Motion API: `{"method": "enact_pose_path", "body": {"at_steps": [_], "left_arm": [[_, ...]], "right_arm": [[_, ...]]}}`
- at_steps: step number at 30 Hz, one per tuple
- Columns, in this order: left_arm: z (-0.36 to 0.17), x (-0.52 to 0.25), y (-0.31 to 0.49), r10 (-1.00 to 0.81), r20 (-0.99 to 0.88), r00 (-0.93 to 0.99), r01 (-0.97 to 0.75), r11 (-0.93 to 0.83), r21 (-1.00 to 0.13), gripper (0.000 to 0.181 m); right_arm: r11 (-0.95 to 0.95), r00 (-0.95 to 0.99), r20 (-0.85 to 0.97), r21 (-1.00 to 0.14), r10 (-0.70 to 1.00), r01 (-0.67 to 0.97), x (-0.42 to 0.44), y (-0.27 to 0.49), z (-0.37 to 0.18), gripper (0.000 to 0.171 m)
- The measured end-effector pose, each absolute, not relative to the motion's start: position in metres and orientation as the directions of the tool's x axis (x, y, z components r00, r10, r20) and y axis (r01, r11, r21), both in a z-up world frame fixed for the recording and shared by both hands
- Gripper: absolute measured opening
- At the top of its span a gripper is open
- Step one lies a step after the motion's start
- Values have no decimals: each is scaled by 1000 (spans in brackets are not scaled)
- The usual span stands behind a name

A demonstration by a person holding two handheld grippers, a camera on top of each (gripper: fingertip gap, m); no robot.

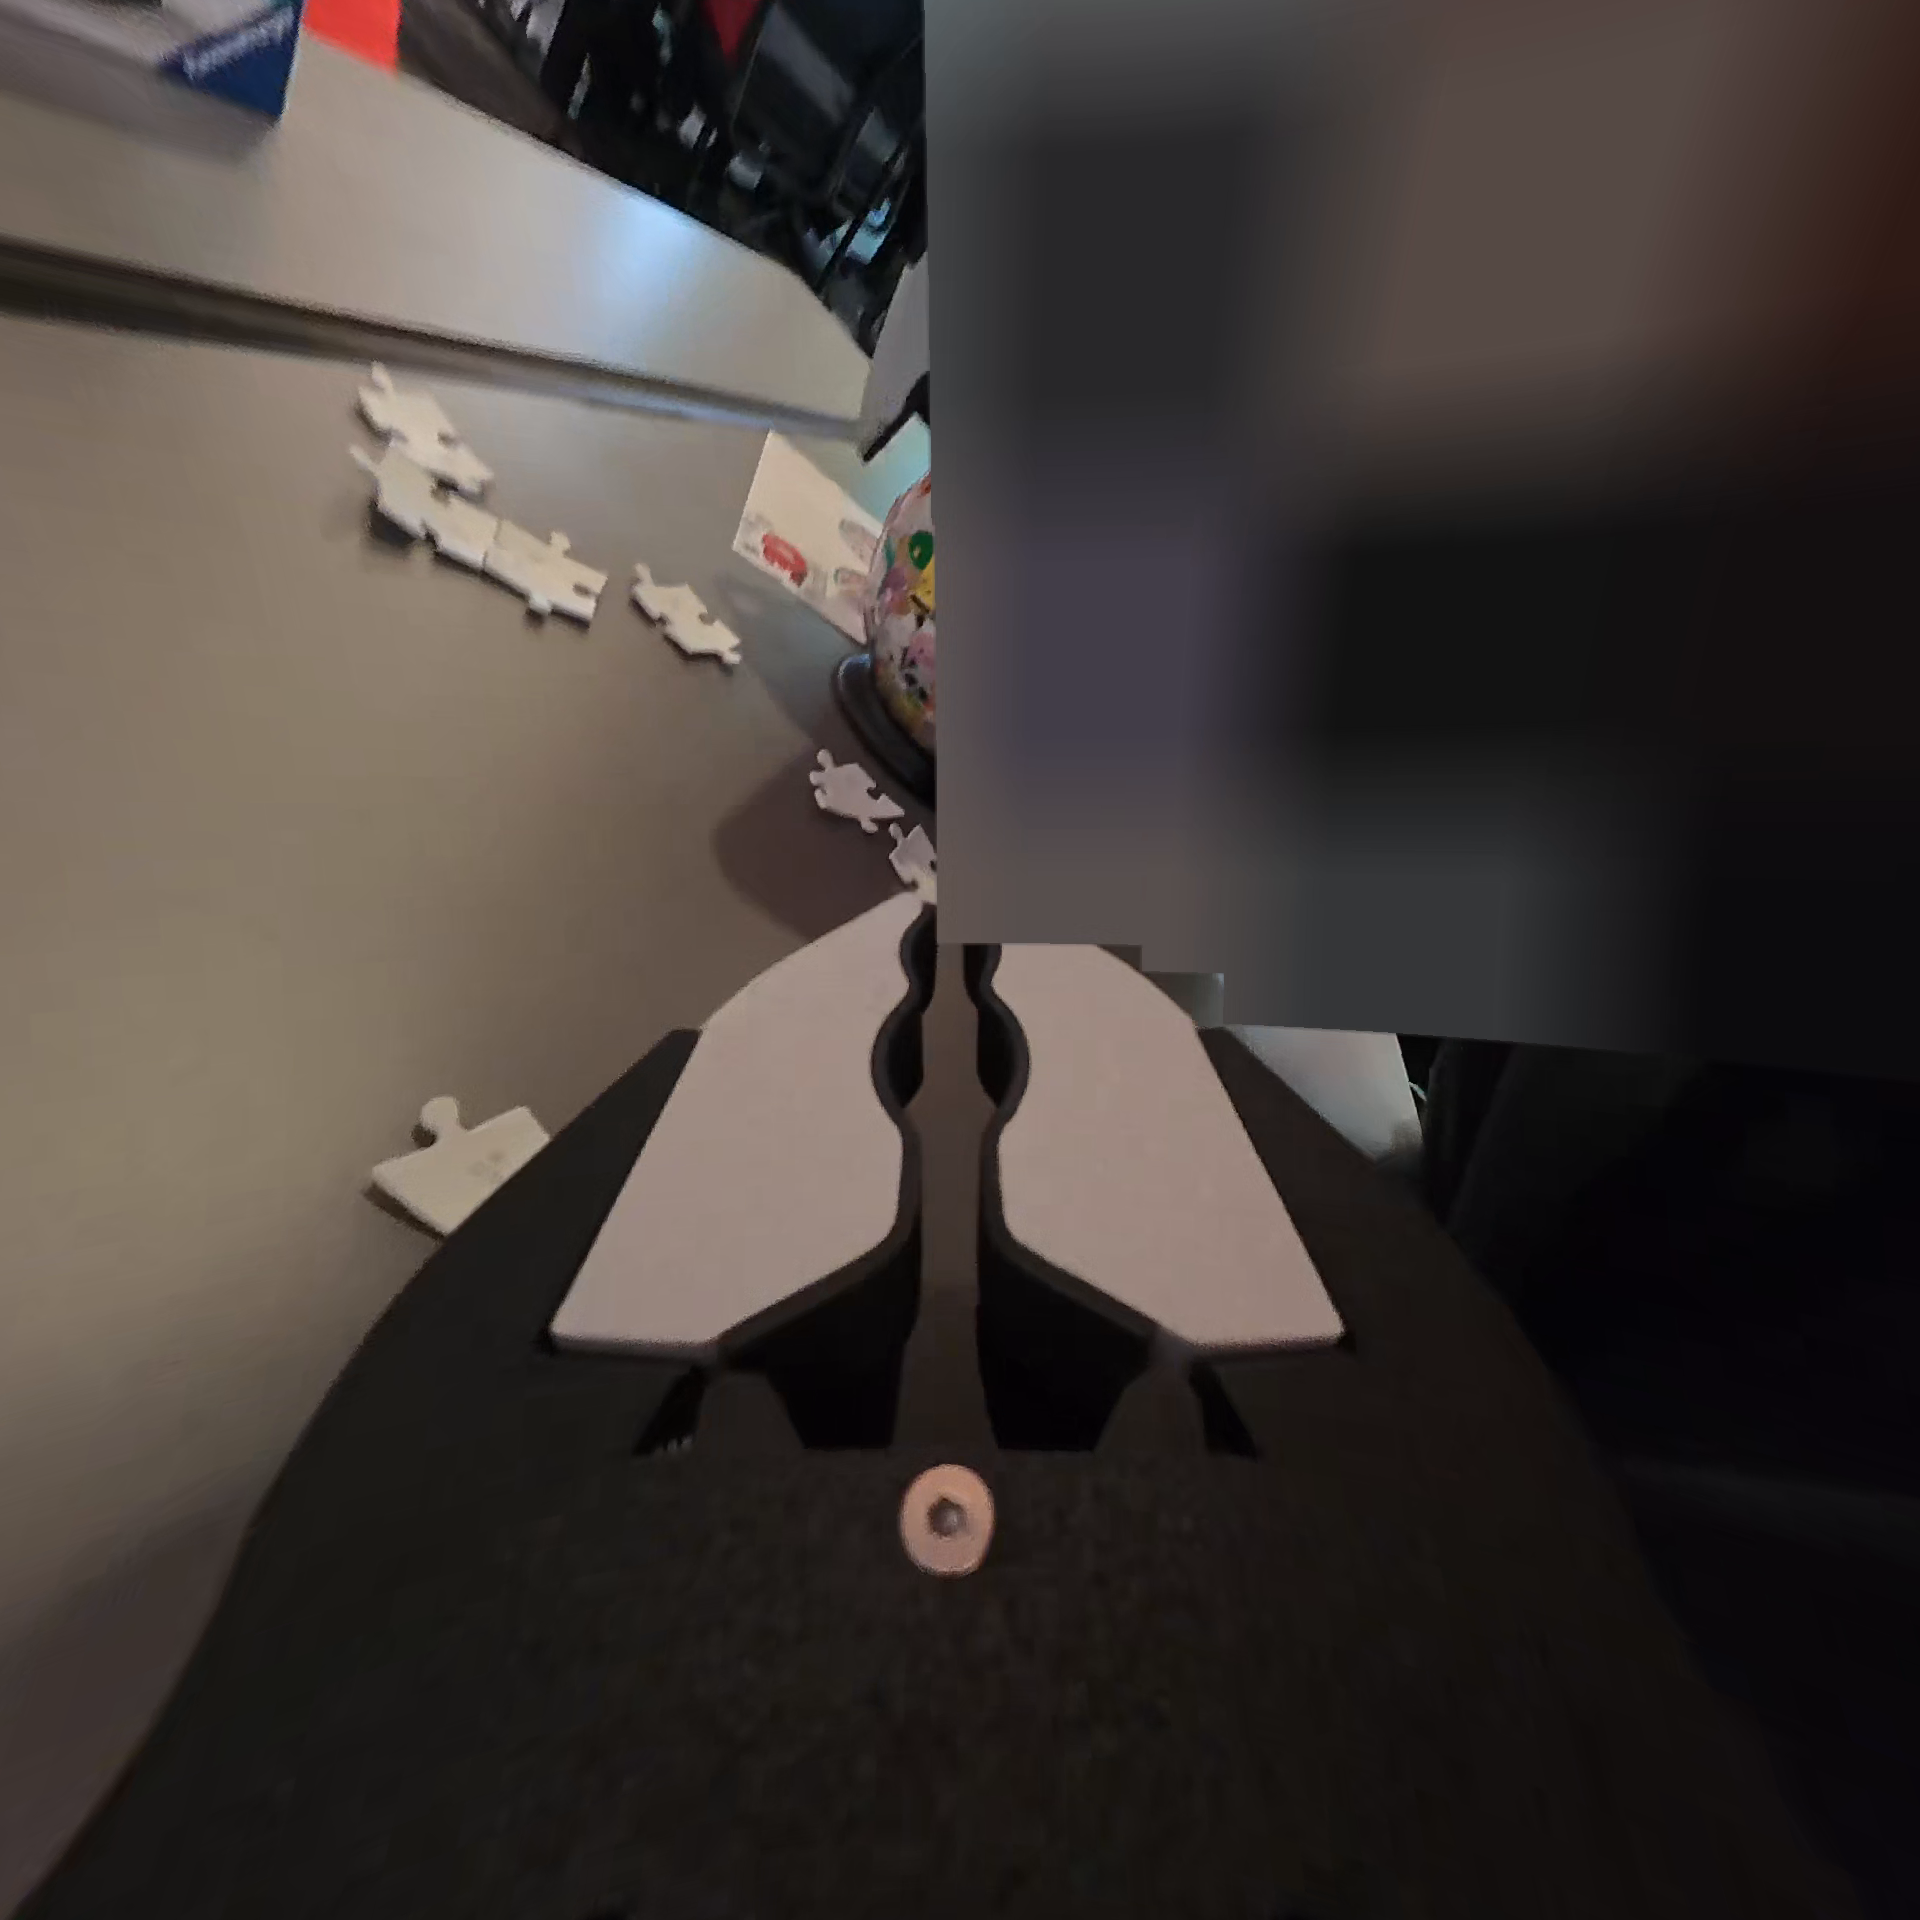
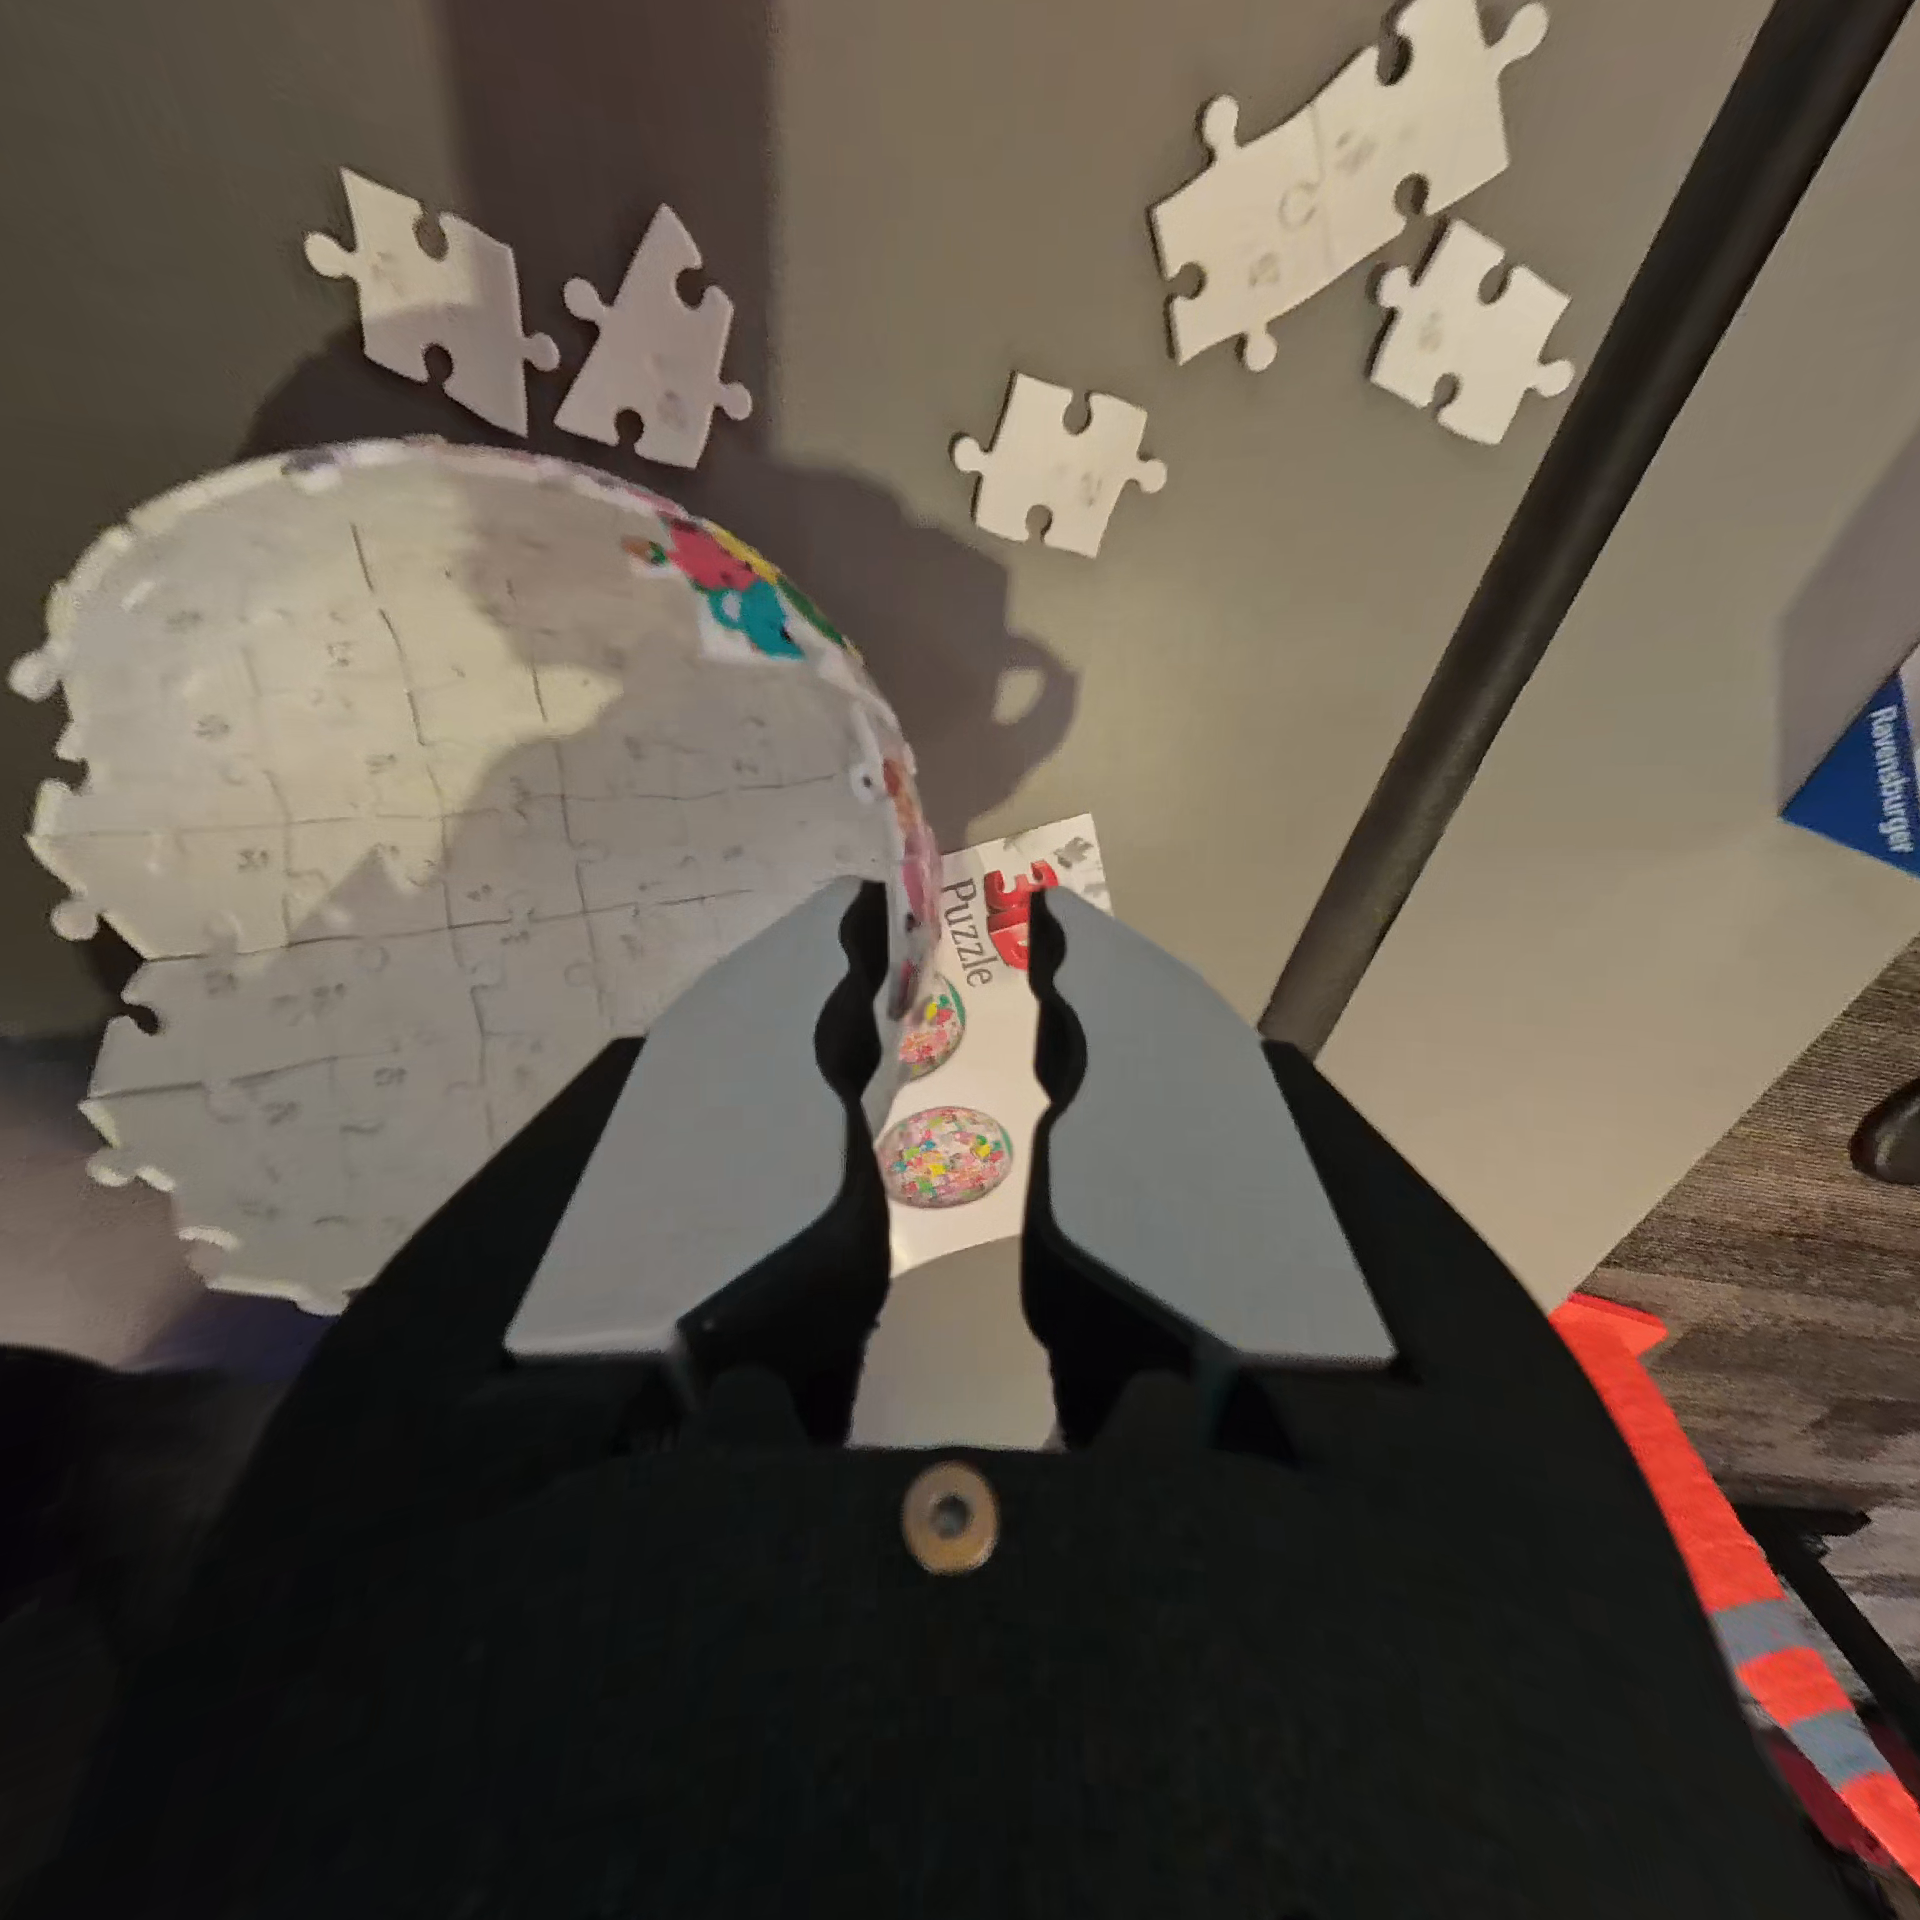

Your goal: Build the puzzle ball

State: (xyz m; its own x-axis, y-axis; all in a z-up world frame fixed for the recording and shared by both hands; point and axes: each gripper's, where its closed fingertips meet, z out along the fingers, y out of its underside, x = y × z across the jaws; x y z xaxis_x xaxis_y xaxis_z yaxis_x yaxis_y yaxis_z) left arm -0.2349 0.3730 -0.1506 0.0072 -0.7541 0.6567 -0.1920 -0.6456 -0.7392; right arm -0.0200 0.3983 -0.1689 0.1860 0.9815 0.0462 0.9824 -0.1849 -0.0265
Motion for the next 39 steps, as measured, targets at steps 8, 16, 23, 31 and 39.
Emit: {"method": "enact_pose_path", "body": {"at_steps": [8,16,23,31,39], "left_arm": [[-132,-240,368,-705,691,-160,-122,-681,-722,3],[-133,-237,361,-704,687,-179,-150,-670,-727,2],[-133,-237,360,-708,683,-177,-154,-666,-730,1],[-134,-236,359,-708,684,-174,-156,-666,-729,1],[-134,-236,358,-714,678,-173,-160,-659,-735,1]], "right_arm": [[-140,138,-32,-80,990,987,-23,394,-168,19],[-134,128,-62,-112,990,985,-23,390,-174,12],[-109,105,-33,-136,994,985,-28,393,-172,9],[-81,81,-5,-146,997,986,-29,395,-175,3],[-70,71,5,-131,997,989,-27,395,-176,3]]}}
